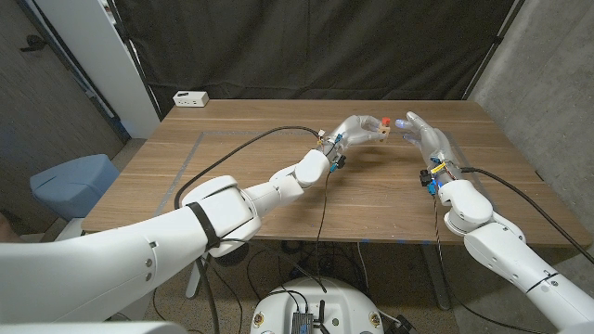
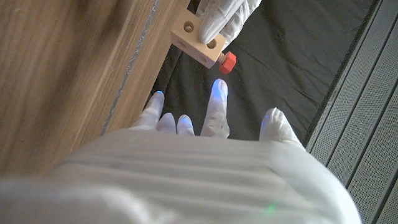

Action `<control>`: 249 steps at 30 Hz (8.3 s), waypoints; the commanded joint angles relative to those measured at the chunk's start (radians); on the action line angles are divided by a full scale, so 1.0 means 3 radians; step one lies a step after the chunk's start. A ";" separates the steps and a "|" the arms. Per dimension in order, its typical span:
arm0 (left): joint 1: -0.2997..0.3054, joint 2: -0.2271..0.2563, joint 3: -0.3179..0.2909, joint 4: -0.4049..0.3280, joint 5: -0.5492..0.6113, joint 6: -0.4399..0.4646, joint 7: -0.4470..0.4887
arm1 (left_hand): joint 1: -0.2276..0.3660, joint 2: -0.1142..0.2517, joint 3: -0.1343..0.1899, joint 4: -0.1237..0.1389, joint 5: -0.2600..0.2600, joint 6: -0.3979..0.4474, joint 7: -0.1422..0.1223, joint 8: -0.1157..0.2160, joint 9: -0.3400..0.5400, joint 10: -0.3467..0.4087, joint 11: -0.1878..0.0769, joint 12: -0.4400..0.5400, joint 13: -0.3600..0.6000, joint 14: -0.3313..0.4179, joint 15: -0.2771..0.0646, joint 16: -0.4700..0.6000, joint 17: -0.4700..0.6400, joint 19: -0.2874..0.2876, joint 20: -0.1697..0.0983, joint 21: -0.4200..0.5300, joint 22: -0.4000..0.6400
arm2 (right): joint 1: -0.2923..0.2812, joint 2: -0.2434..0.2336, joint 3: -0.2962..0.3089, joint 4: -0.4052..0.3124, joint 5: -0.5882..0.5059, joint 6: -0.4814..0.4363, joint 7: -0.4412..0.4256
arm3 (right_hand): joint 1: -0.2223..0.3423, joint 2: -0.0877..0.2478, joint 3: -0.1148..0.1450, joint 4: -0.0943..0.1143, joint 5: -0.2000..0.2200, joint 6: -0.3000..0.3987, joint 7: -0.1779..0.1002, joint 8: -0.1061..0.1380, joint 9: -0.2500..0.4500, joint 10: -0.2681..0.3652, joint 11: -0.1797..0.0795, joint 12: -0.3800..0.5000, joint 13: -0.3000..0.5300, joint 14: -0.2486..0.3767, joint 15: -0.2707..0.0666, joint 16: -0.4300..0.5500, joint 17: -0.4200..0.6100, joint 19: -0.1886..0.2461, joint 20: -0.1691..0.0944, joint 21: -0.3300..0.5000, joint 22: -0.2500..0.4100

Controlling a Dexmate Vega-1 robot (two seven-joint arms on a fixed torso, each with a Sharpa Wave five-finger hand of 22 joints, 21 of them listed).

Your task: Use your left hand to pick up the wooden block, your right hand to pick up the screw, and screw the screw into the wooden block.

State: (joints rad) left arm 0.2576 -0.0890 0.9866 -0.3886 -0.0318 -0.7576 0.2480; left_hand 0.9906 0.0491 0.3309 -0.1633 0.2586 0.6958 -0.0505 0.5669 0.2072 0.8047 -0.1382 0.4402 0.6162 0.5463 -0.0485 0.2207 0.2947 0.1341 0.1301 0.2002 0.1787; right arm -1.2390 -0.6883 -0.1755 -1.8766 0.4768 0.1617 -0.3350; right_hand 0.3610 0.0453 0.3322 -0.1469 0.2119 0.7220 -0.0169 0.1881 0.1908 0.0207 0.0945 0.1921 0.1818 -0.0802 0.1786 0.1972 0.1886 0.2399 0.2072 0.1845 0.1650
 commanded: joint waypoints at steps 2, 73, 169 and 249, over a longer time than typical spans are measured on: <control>0.0012 0.0006 -0.0002 -0.0010 0.0036 -0.0036 0.0016 | -0.0046 0.0092 0.0062 0.0034 0.0015 0.0640 -0.0198 0.0045 0.0009 0.0274 -0.0260 0.0162 0.0057 -0.0004 -0.0317 0.0009 0.0008 0.0002 -0.0017 0.0007 0.0008 | 0.0042 -0.0034 0.0025 0.0028 0.0009 -0.0039 0.0070 | -0.0003 0.0001 0.0004 -0.0008 0.0021 -0.0110 0.0013 -0.0030 0.0005 -0.0091 0.0014 -0.0025 0.0010 -0.0033 0.0055 0.0001 0.0007 0.0015 0.0015 0.0007 0.0010; 0.0001 -0.0010 -0.0014 0.0007 -0.0022 0.0025 -0.0069 | -0.0047 0.0098 0.0070 0.0037 0.0013 0.0655 -0.0188 0.0046 0.0008 0.0293 -0.0259 0.0167 0.0056 -0.0001 -0.0316 0.0008 0.0008 0.0002 -0.0015 0.0007 0.0008 | 0.0174 -0.0203 -0.0087 0.0105 0.0218 -0.0092 0.0394 | -0.0146 0.0041 -0.0020 0.0025 0.0019 -0.0240 0.0024 0.0087 0.0006 -0.0319 -0.0003 0.0028 0.0008 -0.0227 0.0060 0.0014 0.0019 -0.0152 0.0009 0.0011 0.0012; 0.0055 0.0024 -0.0039 -0.0050 0.0068 -0.0131 -0.0075 | -0.0050 0.0098 0.0080 0.0033 0.0011 0.0658 -0.0188 0.0036 0.0007 0.0300 -0.0261 0.0169 0.0054 0.0000 -0.0319 0.0007 0.0009 0.0007 -0.0021 0.0008 0.0008 | -0.0142 -0.0269 0.0182 -0.0112 0.0198 -0.0106 0.0333 | -0.0112 0.0036 0.0019 -0.0013 0.0016 -0.0364 0.0019 -0.0059 0.0012 -0.0194 0.0033 -0.0032 0.0016 -0.0083 0.0074 0.0008 0.0015 -0.0023 0.0019 0.0007 0.0012; 0.0086 0.0034 -0.0068 -0.0075 0.0085 -0.0150 -0.0111 | -0.0059 0.0102 0.0084 0.0037 0.0008 0.0669 -0.0179 0.0033 0.0007 0.0301 -0.0259 0.0171 0.0055 0.0000 -0.0309 0.0009 0.0015 0.0009 -0.0020 0.0008 0.0008 | -0.0035 -0.0411 0.0093 -0.0073 0.0321 -0.0125 0.0587 | -0.0236 0.0063 -0.0013 0.0024 -0.0019 -0.0338 0.0047 0.0117 0.0015 -0.0360 0.0029 0.0037 0.0013 -0.0242 0.0078 0.0015 0.0024 -0.0186 0.0013 0.0008 0.0015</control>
State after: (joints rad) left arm 0.2811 -0.0810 0.9660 -0.4074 -0.0090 -0.7966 0.2140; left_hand 0.9905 0.0492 0.3351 -0.1675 0.2556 0.6958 -0.0505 0.5676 0.2072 0.8066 -0.1363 0.4394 0.6161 0.5463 -0.0485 0.2207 0.2944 0.1341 0.1301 0.2002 0.1789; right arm -1.2377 -0.8114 -0.1528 -1.8923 0.5796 0.1181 -0.1534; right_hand 0.2911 0.0622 0.3223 -0.1369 0.2061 0.6111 -0.0055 0.2151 0.1934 -0.0945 0.1035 0.1965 0.1836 -0.1592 0.2033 0.1973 0.1953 0.1857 0.2072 0.1808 0.1649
